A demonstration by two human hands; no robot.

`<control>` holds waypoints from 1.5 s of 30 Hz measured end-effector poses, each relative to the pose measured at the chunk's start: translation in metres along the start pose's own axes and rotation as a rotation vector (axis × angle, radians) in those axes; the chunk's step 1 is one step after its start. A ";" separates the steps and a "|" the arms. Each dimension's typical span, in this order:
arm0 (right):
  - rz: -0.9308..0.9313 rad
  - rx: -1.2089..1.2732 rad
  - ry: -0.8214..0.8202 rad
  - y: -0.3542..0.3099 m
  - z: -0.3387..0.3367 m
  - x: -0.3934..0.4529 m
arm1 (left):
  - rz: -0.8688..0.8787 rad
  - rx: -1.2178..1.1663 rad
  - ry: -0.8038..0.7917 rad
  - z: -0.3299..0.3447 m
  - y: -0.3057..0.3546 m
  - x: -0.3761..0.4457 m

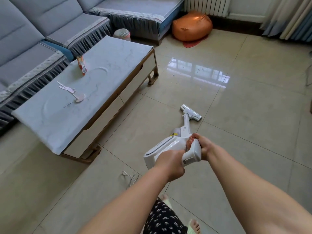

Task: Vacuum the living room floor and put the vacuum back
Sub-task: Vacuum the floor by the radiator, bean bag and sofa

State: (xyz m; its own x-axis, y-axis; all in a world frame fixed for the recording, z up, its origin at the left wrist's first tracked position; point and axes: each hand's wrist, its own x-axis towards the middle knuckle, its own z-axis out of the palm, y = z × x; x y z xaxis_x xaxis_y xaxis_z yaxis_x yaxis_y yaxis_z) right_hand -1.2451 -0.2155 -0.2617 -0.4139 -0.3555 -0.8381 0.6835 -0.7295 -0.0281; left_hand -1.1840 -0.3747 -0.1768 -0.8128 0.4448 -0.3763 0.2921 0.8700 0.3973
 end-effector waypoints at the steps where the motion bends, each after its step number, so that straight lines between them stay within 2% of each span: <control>1: -0.003 -0.001 0.001 -0.012 0.001 0.002 | 0.002 0.004 0.006 -0.002 0.003 0.012; 8: -0.020 0.059 -0.006 -0.079 0.015 0.019 | 0.030 0.056 0.017 -0.021 0.008 0.087; 19: -0.044 0.148 0.008 -0.229 0.067 0.054 | 0.088 0.068 -0.028 -0.092 0.012 0.248; 25: -0.062 0.149 0.063 -0.274 0.073 0.063 | 0.130 0.081 -0.053 -0.111 0.020 0.291; 31: -0.058 0.160 0.033 -0.312 0.079 0.059 | 0.149 0.088 -0.053 -0.126 0.030 0.329; 37: -0.039 0.121 0.205 -0.343 0.092 0.050 | 0.170 0.096 -0.056 -0.140 0.039 0.355; 41: -0.003 0.069 0.245 -0.362 0.110 0.050 | 0.139 0.072 -0.075 -0.155 0.042 0.371; 45: -0.084 0.102 0.217 -0.373 0.122 0.059 | 0.123 0.037 -0.020 -0.177 0.044 0.377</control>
State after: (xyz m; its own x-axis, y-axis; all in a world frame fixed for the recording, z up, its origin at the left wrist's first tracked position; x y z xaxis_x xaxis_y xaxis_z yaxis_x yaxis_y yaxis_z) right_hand -1.5984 -0.0357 -0.2340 -0.3202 -0.1652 -0.9328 0.5837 -0.8100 -0.0569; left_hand -1.5675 -0.2065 -0.1529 -0.7595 0.5522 -0.3439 0.4076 0.8160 0.4100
